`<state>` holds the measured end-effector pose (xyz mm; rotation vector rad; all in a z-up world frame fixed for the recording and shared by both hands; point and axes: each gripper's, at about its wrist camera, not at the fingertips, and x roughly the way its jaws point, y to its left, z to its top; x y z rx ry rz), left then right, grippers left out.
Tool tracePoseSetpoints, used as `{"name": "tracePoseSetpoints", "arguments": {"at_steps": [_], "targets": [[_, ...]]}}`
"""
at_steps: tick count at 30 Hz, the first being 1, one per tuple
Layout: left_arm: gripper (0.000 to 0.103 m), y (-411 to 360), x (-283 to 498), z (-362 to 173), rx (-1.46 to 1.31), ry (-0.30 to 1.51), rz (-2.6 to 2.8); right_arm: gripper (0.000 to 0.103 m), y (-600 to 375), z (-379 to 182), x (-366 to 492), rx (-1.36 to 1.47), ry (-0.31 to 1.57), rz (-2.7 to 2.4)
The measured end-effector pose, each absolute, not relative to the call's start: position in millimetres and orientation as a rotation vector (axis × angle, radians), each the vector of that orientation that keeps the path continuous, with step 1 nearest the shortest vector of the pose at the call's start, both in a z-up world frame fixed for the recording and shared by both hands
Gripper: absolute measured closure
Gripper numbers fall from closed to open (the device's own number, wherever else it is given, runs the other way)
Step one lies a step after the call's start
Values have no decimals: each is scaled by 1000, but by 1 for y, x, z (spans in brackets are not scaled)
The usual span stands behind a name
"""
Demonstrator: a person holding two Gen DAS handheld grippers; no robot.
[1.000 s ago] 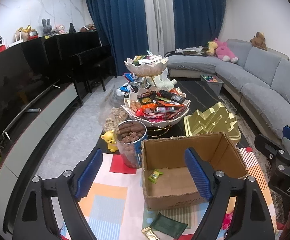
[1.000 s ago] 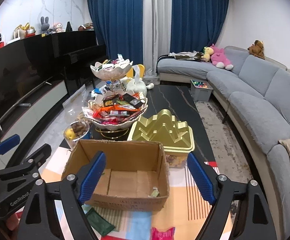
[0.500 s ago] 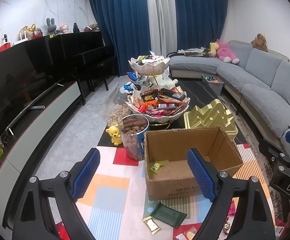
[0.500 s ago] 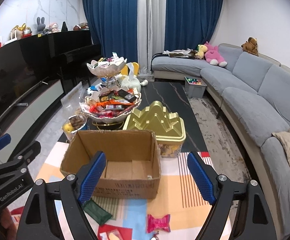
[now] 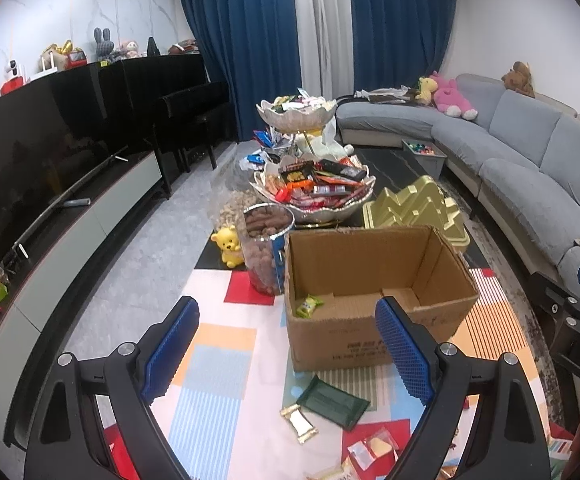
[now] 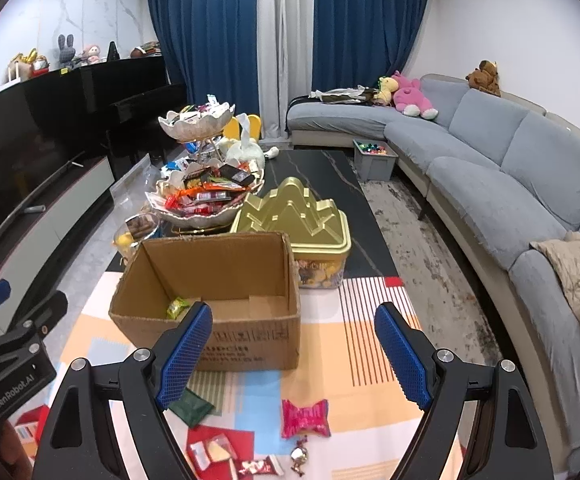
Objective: Organize snacks
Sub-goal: 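Move both tools back toward the remaining snacks on the table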
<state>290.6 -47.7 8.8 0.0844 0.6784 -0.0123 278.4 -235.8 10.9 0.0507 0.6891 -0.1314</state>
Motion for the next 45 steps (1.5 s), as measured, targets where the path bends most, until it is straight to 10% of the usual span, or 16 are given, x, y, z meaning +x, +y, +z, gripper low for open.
{"name": "tracePoseSetpoints", "arguments": {"at_steps": [45], "targets": [[13, -48, 206, -96, 342, 777, -344, 19, -218, -100, 161, 147, 882, -305]]}}
